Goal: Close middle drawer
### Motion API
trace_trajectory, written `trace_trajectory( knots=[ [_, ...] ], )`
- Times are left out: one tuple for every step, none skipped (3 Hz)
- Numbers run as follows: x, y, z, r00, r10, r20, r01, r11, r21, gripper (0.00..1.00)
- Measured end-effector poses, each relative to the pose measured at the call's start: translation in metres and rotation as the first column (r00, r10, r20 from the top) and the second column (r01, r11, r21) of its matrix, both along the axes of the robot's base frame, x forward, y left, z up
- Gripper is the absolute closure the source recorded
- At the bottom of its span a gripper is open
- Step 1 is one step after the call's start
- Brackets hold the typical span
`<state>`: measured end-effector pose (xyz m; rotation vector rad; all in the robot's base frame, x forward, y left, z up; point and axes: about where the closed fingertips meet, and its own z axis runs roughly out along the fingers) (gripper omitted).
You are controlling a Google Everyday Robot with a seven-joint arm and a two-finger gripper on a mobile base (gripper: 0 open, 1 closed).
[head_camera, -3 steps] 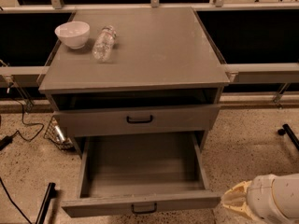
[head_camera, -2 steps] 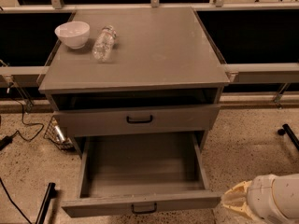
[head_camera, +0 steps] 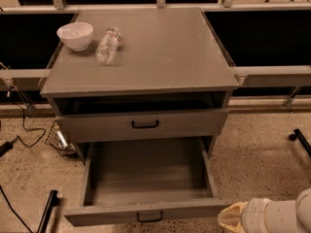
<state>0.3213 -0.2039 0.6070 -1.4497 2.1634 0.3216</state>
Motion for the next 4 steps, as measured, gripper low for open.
trace_trajectory(
  knots=[
    [0.005, 0.008, -0.044, 0.9994, -0.018, 0.029, 0.017, 1.000, 0.025, 1.00],
    [0.015, 0.012, -0.087, 0.9974, -0.041, 0.059, 0.039, 0.998, 0.050, 1.00],
    [0.018, 0.019, -0.137, 0.9960, -0.069, 0.057, 0.063, 0.992, 0.105, 1.00],
    [0.016, 0.019, -0.149, 0.9959, -0.074, 0.052, 0.068, 0.991, 0.118, 1.00]
  ],
)
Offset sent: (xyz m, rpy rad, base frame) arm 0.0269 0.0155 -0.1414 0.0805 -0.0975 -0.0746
